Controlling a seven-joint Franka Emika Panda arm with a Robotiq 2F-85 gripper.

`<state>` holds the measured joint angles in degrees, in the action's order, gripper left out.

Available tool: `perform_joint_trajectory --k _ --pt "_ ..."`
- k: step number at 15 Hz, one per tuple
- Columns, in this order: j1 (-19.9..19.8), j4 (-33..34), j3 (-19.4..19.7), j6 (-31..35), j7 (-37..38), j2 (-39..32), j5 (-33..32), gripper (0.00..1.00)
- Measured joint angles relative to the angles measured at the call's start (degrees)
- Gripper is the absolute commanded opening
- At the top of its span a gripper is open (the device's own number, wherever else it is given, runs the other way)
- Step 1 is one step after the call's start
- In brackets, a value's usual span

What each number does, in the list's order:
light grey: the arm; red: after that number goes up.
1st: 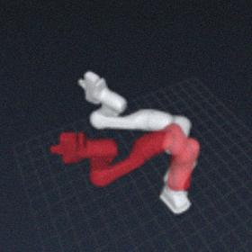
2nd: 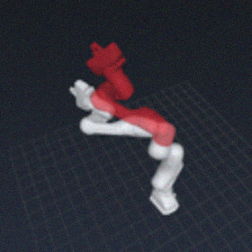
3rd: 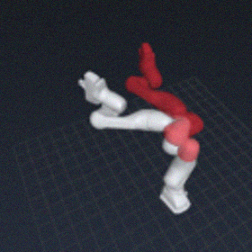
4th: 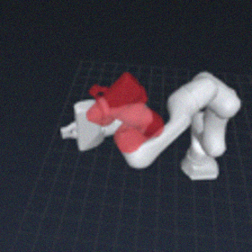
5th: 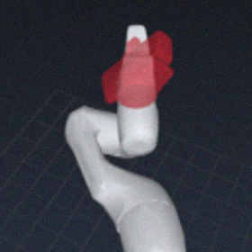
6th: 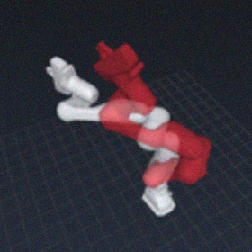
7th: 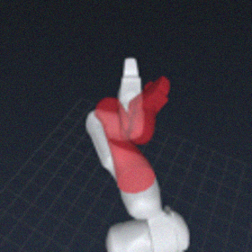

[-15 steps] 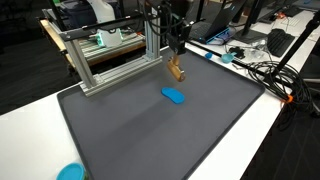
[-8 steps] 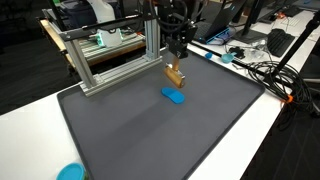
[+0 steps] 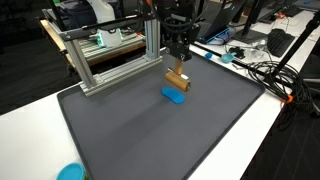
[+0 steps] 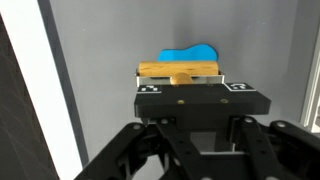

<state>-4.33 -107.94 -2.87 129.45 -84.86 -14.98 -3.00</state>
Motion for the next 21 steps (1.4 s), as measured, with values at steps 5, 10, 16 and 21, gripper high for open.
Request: perform_joint_trajectory --k 5,10,16,21 --pt "-0.17 -0.7 -0.03 0.16 -3.39 -1.87 -0.04 0.22" --pt "-0.06 -1.57 -0.18 1.2 -3.52 -3.66 -0.03 0.47" --pt "0.09 -1.6 -0.18 1.3 -3.44 -5.18 -0.09 0.22" --pt "1.29 -1.37 -0.41 0.78 -2.1 -5.86 -0.42 0.22"
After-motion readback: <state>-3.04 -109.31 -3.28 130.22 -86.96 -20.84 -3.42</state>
